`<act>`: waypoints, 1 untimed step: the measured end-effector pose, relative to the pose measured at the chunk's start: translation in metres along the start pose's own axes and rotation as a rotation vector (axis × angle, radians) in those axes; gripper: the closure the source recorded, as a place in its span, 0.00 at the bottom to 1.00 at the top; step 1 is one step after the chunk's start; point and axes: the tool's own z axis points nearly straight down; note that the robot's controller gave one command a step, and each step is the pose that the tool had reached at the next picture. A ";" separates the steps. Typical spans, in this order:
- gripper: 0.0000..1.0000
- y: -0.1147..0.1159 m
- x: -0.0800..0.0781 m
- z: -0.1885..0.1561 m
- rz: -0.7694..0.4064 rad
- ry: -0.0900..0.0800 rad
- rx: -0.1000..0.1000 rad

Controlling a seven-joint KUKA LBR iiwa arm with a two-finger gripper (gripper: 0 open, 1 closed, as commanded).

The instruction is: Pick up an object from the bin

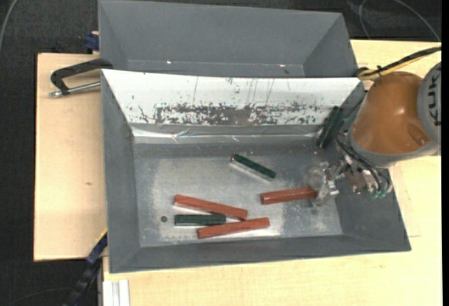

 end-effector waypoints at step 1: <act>1.00 -0.009 -0.027 -0.155 -0.091 -0.006 0.002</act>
Offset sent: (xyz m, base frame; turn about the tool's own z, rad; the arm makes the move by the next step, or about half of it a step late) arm 0.0255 -0.0052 0.1521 -0.0919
